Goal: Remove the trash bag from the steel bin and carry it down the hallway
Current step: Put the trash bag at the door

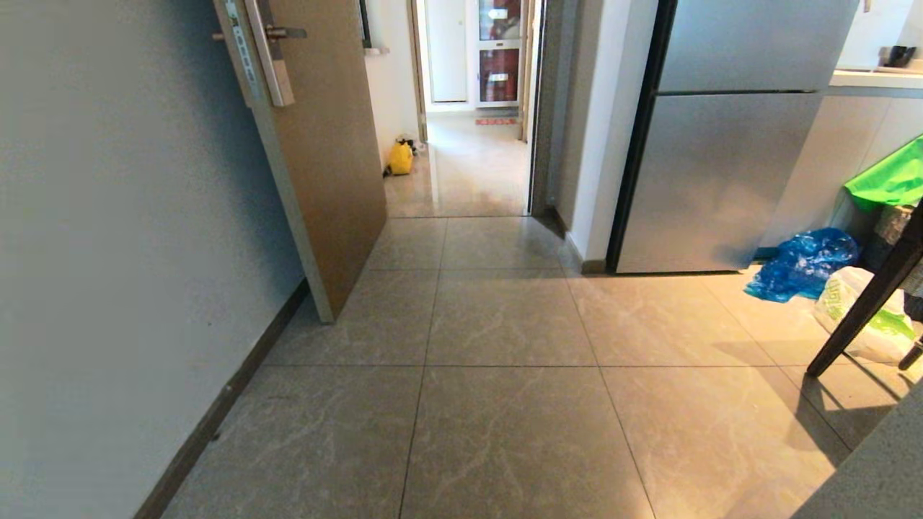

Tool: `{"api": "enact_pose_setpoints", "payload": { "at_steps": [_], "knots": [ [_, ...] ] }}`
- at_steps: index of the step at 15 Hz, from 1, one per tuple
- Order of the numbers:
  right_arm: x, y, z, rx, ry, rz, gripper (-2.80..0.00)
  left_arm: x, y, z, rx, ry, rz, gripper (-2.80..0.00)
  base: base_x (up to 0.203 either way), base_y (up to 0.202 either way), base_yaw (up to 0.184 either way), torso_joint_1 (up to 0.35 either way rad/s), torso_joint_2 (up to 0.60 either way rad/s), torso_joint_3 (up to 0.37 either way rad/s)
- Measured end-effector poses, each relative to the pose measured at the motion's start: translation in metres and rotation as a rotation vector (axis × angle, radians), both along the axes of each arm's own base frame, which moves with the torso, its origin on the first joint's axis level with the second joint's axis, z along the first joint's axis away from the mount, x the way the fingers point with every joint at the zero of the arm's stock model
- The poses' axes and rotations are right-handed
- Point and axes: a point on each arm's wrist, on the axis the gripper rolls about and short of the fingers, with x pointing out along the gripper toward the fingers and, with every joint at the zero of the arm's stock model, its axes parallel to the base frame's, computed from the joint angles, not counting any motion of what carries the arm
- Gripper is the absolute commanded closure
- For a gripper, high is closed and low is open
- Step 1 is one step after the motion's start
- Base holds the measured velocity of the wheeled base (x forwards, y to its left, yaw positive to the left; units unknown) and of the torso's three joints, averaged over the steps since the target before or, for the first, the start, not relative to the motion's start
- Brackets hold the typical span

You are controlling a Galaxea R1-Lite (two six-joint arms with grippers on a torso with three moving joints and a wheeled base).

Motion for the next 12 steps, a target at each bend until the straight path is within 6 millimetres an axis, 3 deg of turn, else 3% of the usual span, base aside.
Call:
{"api": "enact_pose_setpoints", "payload": {
  "at_steps": [12],
  "knots": [
    [0.0000, 0.0000, 0.0000, 0.000, 0.000, -0.001, 0.00, 0.0000, 0.0000, 0.0000, 0.000, 0.000, 0.000, 0.00, 0.192, 0.000, 0.000, 0.003, 0.00, 0.003]
  ]
}}
